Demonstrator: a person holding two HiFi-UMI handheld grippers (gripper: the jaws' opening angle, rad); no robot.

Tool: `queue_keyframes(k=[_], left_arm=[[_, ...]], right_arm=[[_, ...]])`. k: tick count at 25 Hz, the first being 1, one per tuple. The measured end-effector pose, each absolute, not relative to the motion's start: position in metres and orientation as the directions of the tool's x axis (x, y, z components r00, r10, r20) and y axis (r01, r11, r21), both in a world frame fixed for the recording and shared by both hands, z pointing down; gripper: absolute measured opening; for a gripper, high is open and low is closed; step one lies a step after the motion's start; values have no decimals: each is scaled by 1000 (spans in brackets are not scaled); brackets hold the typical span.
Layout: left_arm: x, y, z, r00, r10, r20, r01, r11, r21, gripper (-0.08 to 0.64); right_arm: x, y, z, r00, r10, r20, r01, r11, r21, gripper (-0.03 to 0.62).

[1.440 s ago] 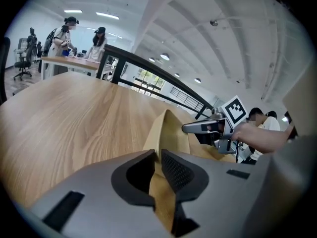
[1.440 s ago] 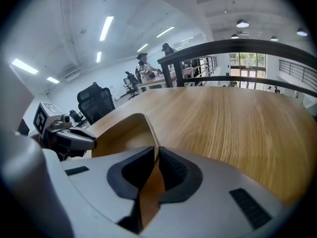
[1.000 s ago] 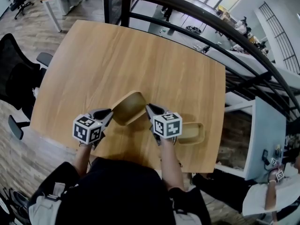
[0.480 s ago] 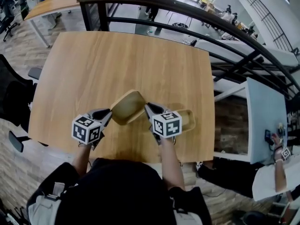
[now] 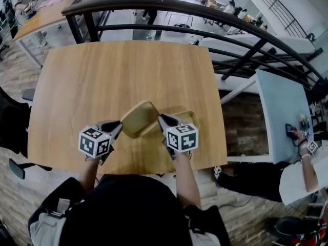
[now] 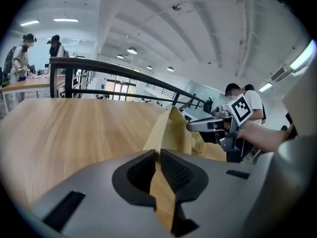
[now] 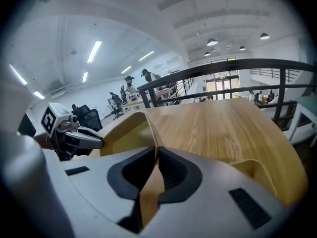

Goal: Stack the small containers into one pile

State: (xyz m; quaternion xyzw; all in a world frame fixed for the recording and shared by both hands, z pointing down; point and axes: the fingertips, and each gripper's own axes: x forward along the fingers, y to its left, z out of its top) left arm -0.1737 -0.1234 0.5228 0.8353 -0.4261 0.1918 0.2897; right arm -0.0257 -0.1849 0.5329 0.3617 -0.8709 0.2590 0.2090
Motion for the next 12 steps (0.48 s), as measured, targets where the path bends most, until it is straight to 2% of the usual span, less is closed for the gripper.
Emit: queue_keyframes(k=[12], left_arm=[[-93, -124, 514, 603, -556, 572, -785, -541, 302, 46]], right_arm=[[59, -174, 523, -617, -585, 526, -779, 548, -304, 38]])
